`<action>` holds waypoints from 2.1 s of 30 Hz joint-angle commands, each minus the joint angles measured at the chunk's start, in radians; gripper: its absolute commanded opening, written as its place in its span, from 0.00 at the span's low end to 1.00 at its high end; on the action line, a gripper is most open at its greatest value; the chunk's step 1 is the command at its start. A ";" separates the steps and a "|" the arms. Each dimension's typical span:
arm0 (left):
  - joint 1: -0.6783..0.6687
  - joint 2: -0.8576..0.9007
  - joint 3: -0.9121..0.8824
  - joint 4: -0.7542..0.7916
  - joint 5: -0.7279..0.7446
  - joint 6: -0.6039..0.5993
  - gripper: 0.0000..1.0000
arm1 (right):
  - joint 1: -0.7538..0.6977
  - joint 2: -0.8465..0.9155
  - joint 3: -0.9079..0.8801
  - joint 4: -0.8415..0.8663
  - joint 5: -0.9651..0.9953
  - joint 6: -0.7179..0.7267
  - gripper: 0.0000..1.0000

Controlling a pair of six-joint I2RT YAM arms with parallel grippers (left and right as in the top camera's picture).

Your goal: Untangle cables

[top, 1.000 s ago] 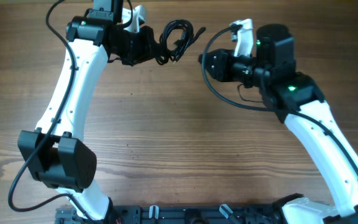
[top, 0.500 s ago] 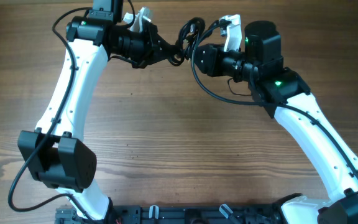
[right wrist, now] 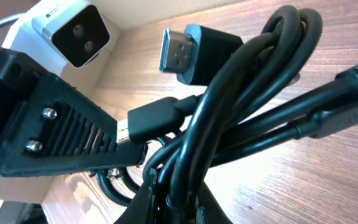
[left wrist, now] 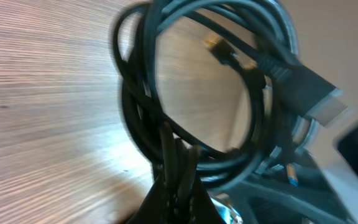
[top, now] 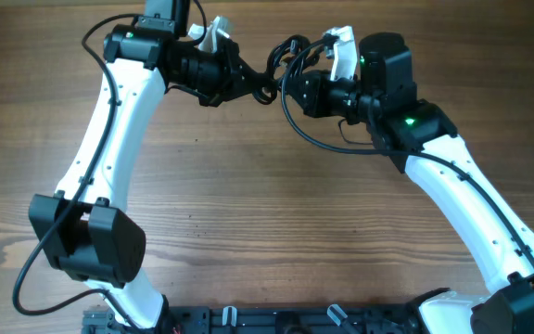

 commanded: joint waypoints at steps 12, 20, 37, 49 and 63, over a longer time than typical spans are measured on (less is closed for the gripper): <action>0.015 -0.019 0.018 -0.113 -0.547 0.396 0.04 | -0.041 -0.130 0.017 -0.217 0.103 -0.095 0.04; -0.003 -0.019 0.018 -0.212 -0.311 0.876 0.04 | -0.033 -0.130 0.017 -0.159 0.071 -0.051 0.04; -0.027 -0.019 0.019 -0.163 -0.138 0.287 0.04 | 0.018 -0.087 0.017 -0.069 0.193 0.004 0.96; 0.103 -0.019 0.019 -0.143 0.069 -0.732 0.05 | 0.021 -0.058 0.017 -0.274 0.251 0.097 0.87; 0.109 -0.019 0.019 -0.092 0.370 -0.749 0.04 | 0.023 0.183 0.017 -0.042 -0.062 0.111 0.57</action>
